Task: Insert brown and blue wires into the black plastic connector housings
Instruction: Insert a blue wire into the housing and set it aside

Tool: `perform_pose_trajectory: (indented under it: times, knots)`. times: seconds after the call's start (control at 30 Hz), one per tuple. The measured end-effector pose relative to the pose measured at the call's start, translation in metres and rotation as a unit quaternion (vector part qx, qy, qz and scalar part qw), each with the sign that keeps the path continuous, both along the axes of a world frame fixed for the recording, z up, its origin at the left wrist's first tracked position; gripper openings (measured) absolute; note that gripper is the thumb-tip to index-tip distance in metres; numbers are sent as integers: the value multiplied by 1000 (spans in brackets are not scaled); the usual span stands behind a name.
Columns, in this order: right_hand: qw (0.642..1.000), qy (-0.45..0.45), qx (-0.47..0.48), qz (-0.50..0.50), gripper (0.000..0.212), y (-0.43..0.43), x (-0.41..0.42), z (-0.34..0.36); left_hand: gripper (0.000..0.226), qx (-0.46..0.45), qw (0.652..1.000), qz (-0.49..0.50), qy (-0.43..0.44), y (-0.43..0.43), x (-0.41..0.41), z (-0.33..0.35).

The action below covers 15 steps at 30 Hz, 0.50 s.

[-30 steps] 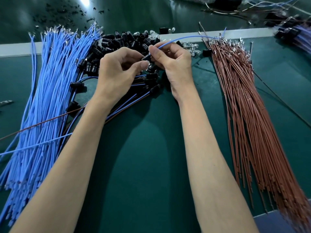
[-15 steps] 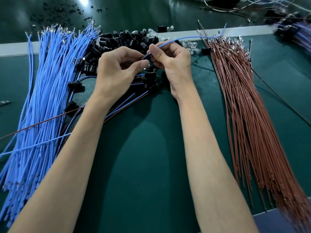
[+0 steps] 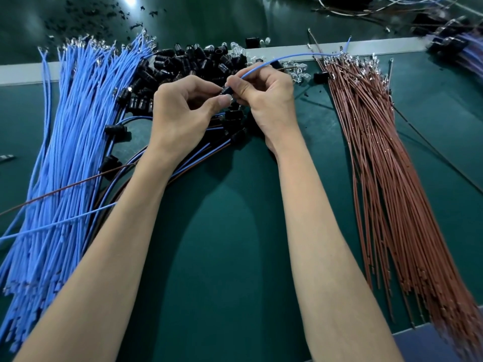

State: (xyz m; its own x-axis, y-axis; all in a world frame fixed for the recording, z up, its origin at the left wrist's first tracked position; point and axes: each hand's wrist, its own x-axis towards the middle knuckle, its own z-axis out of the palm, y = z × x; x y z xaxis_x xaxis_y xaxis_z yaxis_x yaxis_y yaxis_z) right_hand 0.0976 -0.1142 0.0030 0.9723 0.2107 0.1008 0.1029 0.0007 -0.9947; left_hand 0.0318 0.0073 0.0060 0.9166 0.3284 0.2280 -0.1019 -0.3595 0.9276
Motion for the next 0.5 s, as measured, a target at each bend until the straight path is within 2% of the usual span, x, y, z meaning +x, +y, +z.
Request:
perform_pose_trajectory:
  times: [0.13, 0.37, 0.5]
  knots:
    - [1000, 6, -24, 10, 22, -1, 1, 0, 12, 13, 1000, 2, -4, 0, 0, -1]
    - [998, 45, 20, 25, 14, -7, -1, 4, 12, 10, 1000, 11, -4, 1, 1, -1]
    - [999, 38, 7, 32, 16, -7, -3, 5, 13, 20, 1000, 15, -3, 2, 0, -1]
